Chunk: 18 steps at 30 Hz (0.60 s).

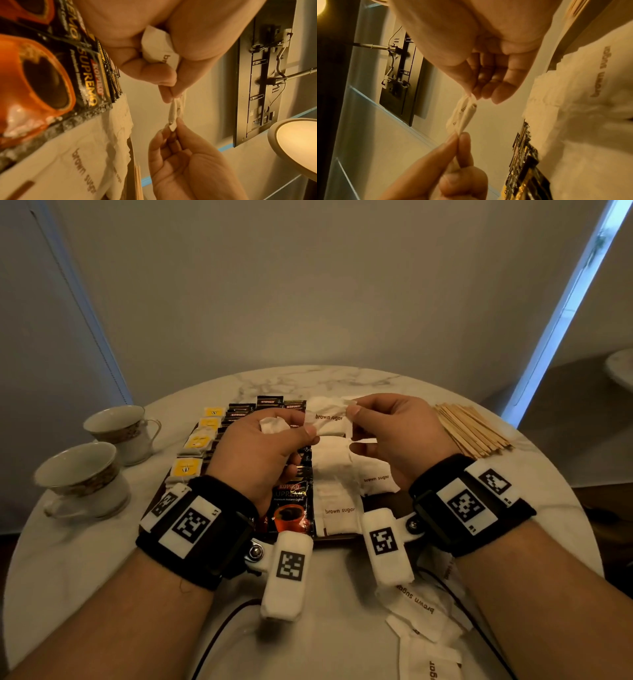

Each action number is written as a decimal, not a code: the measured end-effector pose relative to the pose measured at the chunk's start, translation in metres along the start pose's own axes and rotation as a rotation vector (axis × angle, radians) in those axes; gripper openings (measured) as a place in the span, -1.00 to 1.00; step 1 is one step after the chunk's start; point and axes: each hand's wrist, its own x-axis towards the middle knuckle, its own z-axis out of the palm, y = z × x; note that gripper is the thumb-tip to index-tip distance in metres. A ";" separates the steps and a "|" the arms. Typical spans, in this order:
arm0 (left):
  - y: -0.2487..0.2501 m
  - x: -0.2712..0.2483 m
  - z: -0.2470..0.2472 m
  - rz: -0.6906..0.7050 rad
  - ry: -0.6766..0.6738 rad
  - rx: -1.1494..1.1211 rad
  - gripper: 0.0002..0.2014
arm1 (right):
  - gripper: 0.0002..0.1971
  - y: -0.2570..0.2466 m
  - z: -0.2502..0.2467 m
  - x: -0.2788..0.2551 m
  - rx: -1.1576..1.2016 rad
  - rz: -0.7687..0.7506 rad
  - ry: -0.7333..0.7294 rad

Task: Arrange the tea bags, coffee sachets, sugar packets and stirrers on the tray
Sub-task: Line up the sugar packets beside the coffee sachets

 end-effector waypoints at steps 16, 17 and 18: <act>0.000 0.002 -0.002 -0.066 -0.013 -0.071 -0.93 | -0.88 0.017 -0.049 -0.021 -0.337 0.430 0.139; 0.000 0.002 -0.002 -0.067 -0.012 -0.070 -0.93 | -0.88 0.018 -0.049 -0.020 -0.352 0.438 0.140; 0.000 0.002 -0.003 -0.068 -0.011 -0.071 -0.93 | -0.88 0.018 -0.048 -0.021 -0.367 0.442 0.137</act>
